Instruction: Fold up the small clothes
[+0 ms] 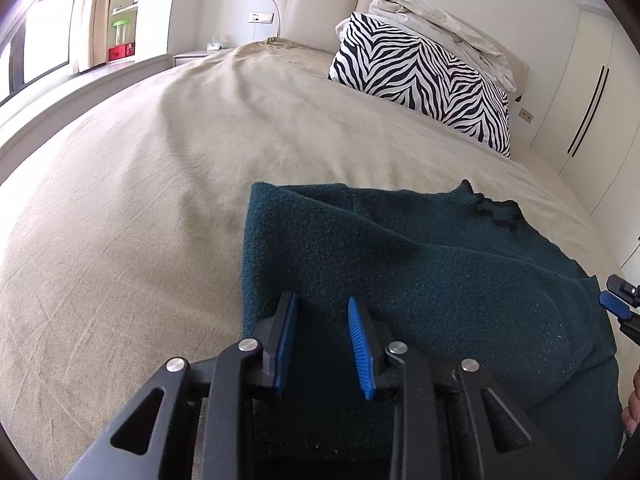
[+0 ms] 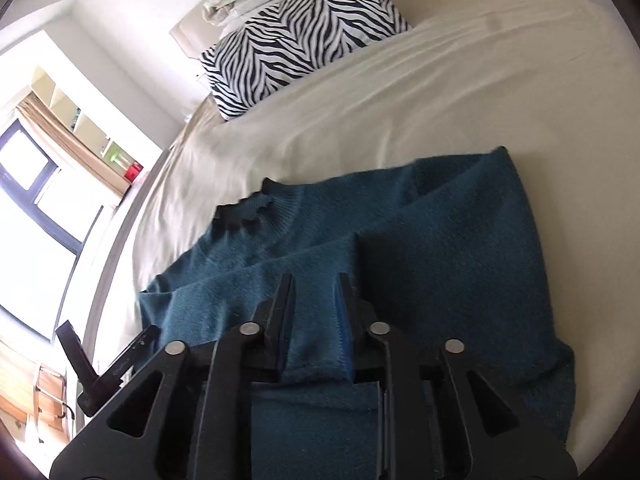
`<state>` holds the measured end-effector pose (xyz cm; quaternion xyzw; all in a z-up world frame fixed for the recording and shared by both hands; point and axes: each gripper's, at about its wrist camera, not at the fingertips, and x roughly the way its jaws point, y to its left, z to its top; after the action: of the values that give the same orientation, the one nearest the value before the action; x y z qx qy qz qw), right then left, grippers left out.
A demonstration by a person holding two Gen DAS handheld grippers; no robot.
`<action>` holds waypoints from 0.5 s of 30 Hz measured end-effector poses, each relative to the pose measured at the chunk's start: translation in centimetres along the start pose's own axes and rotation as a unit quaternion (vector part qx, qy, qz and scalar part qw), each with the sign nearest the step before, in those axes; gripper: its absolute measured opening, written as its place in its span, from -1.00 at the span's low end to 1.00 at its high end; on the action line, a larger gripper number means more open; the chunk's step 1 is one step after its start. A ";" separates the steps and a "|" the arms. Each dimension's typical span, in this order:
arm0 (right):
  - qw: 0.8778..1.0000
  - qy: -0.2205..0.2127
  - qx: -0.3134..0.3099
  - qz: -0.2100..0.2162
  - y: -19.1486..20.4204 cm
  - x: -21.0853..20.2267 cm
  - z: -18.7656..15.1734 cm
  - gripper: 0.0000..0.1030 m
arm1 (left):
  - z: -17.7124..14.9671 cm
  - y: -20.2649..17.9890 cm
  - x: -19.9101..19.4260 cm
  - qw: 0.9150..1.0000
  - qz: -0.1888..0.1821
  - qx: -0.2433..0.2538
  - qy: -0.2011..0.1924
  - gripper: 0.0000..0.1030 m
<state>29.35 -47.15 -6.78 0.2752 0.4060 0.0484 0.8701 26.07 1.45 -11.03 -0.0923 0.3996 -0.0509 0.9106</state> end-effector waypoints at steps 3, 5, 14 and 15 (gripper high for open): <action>1.000 -0.003 -0.007 0.019 0.7 2.1 0.0 0.26 | 0.0 0.1 0.1 1.000 -0.001 0.001 -0.001 -0.42; 1.000 0.021 0.006 0.000 -0.7 4.4 -0.4 0.26 | 0.0 0.2 0.2 1.000 -0.004 0.000 0.001 -0.42; 0.997 -0.023 0.046 -0.053 -5.1 -4.9 -4.4 0.26 | -0.4 2.6 -4.0 0.998 -0.048 -0.049 0.018 -0.14; 0.997 -0.030 0.048 -0.049 -5.6 -6.8 -5.4 0.26 | -1.1 3.0 -5.6 0.998 -0.044 -0.052 0.017 0.21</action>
<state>20.11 -51.57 -7.81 0.2980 0.3945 -0.0219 0.8689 21.57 5.14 -8.35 -0.1563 0.4123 -0.0717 0.8947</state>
